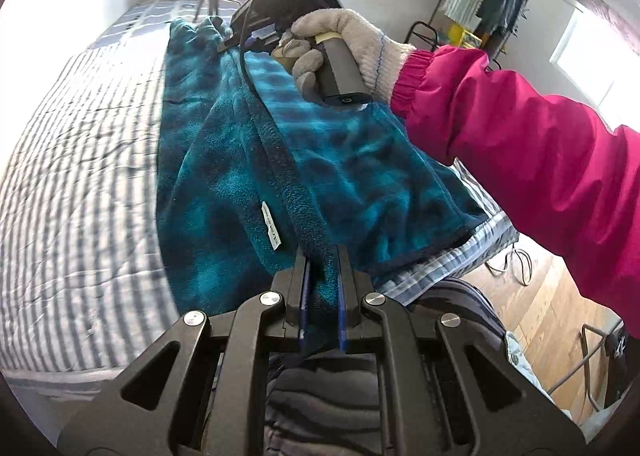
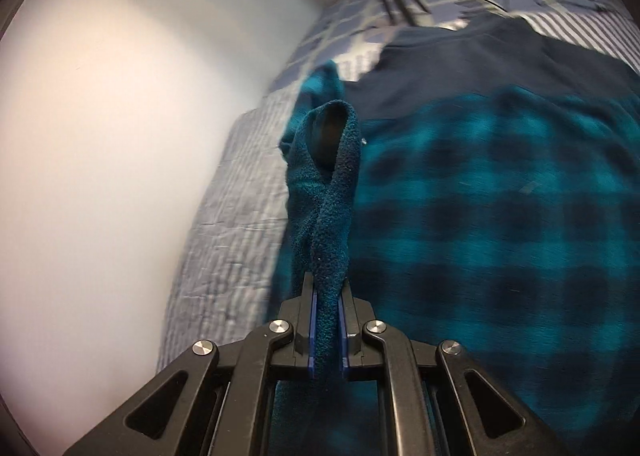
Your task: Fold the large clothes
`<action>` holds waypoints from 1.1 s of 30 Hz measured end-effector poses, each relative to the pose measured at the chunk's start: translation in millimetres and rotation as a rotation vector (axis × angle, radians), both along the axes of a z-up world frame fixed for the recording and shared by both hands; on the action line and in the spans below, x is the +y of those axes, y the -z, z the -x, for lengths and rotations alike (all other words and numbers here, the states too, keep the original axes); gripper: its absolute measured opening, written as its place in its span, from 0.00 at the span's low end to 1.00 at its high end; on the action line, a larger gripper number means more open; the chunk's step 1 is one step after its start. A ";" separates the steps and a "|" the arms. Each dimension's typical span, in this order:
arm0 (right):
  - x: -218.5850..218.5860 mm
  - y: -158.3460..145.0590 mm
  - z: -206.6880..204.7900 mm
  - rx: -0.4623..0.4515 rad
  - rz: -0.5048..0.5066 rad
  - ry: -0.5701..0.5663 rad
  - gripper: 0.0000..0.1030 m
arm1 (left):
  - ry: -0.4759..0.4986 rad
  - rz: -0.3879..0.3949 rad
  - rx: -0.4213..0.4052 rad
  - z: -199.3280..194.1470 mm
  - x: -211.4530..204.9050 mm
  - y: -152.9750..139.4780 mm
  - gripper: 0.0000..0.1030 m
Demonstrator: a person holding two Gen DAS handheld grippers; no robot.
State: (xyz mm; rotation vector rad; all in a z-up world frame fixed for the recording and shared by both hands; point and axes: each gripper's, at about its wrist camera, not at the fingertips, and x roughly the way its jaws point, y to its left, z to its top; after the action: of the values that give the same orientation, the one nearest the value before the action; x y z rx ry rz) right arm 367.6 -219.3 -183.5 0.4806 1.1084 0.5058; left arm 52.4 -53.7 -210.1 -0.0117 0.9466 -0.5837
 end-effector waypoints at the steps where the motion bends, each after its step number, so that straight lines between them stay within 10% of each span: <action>1: -5.3 4.8 0.9 0.011 0.012 0.007 0.06 | 0.006 -0.001 0.006 -3.1 -4.0 2.4 0.08; 11: -19.0 44.7 -5.7 0.061 0.102 0.017 0.07 | 0.063 -0.041 0.054 -14.8 -35.1 24.1 0.09; 16: -22.7 11.2 5.1 -0.013 0.173 0.005 0.26 | 0.072 -0.014 0.038 -2.9 -24.6 6.0 0.16; 25: -39.2 -69.3 88.0 -0.148 0.125 -0.105 0.26 | -0.041 0.034 -0.057 37.8 44.1 -33.8 0.18; 33: 1.5 -40.7 154.4 -0.072 0.102 -0.273 0.25 | -0.114 0.042 0.000 0.3 66.0 7.8 0.18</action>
State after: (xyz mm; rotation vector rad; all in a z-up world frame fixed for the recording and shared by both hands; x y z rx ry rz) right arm 213.2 -217.7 -142.7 0.2200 1.1306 0.6958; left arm 52.1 12.3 -217.9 -0.1026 0.9275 -0.4977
